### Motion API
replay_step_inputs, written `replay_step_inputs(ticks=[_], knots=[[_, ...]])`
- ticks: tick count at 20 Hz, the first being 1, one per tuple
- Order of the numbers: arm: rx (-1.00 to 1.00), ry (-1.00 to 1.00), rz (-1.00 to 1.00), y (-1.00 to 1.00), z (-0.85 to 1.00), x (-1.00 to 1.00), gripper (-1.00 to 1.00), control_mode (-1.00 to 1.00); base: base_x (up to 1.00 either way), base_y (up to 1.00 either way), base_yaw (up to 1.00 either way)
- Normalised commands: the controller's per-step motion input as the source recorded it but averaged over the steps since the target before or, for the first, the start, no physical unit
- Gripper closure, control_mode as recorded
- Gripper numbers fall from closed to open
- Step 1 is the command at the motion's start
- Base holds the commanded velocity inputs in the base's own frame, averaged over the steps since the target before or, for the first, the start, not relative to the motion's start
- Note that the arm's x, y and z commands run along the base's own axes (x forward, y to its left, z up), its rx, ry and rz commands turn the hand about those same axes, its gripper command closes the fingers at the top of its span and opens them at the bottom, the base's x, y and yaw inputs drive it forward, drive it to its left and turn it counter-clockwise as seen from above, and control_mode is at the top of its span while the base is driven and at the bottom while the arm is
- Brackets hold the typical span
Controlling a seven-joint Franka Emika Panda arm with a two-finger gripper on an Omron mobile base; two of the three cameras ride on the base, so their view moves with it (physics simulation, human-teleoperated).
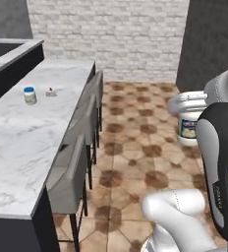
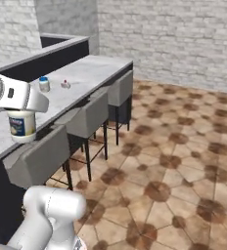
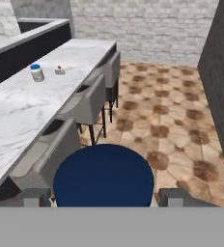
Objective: Move the mayonnaise and condiment bottle from the cabinet to the dining counter.
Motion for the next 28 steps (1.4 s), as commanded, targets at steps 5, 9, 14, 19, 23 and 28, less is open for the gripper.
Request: replay_step_inputs(ticks=[5,9,14,19,23,28], knots=[[0.00,0.00,0.00,0.00,0.00,0.00,1.00,1.00,0.65,-1.00,0.30],[0.00,0.00,0.00,0.00,0.00,0.00,1.00,1.00,0.74,-0.89,0.38],[0.00,0.00,0.00,0.00,0.00,0.00,1.00,1.00,0.78,-0.75,0.43],[0.00,0.00,0.00,0.00,0.00,0.00,1.00,1.00,0.77,-0.63,0.48],[0.00,0.00,0.00,0.00,0.00,0.00,1.00,1.00,0.76,-0.61,0.49],[0.00,0.00,0.00,0.00,0.00,0.00,1.00,1.00,0.74,-0.61,0.48]])
